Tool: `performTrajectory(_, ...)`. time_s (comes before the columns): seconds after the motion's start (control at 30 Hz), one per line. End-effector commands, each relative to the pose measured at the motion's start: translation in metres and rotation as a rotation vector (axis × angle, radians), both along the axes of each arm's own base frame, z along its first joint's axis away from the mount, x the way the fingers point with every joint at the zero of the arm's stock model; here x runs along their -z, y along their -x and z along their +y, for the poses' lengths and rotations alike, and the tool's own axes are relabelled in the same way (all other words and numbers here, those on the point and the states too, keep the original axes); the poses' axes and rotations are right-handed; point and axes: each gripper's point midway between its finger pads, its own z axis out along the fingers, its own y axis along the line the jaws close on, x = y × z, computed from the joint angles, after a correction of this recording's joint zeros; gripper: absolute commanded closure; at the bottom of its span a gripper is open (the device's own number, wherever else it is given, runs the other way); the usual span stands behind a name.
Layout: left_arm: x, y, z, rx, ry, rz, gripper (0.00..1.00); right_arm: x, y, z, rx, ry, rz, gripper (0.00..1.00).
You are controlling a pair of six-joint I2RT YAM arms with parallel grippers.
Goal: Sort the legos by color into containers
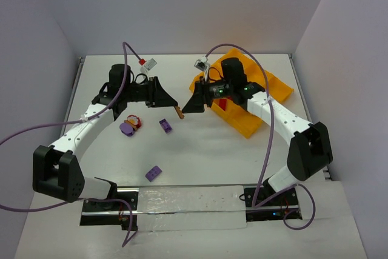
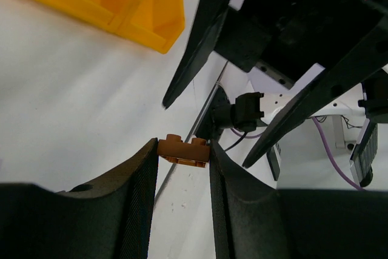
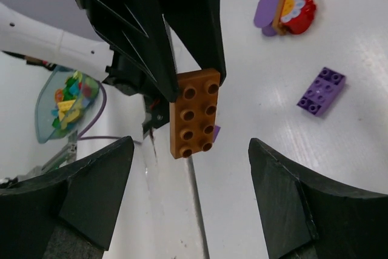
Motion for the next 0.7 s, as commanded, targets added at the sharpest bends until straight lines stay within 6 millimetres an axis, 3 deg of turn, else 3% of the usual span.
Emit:
performTrajectory(0.0, -0.041, 0.005, -0.005, 0.057, 0.08, -0.129, 1.0, -0.015, 0.009, 0.009, -0.077, -0.029, -0.018, 0.16)
performTrajectory(0.5, -0.056, 0.011, -0.006, 0.083, 0.121, -0.173, 1.0, -0.015, 0.014, 0.025, -0.16, -0.1, 0.06, 0.24)
performTrajectory(0.63, -0.057, 0.011, -0.006, 0.083, 0.122, -0.175, 1.0, -0.019, 0.02, 0.027, -0.192, -0.127, 0.083, 0.39)
performTrajectory(0.67, -0.056, 0.011, -0.006, 0.083, 0.122, -0.174, 1.0, -0.021, 0.021, 0.028, -0.199, -0.133, 0.077, 0.47)
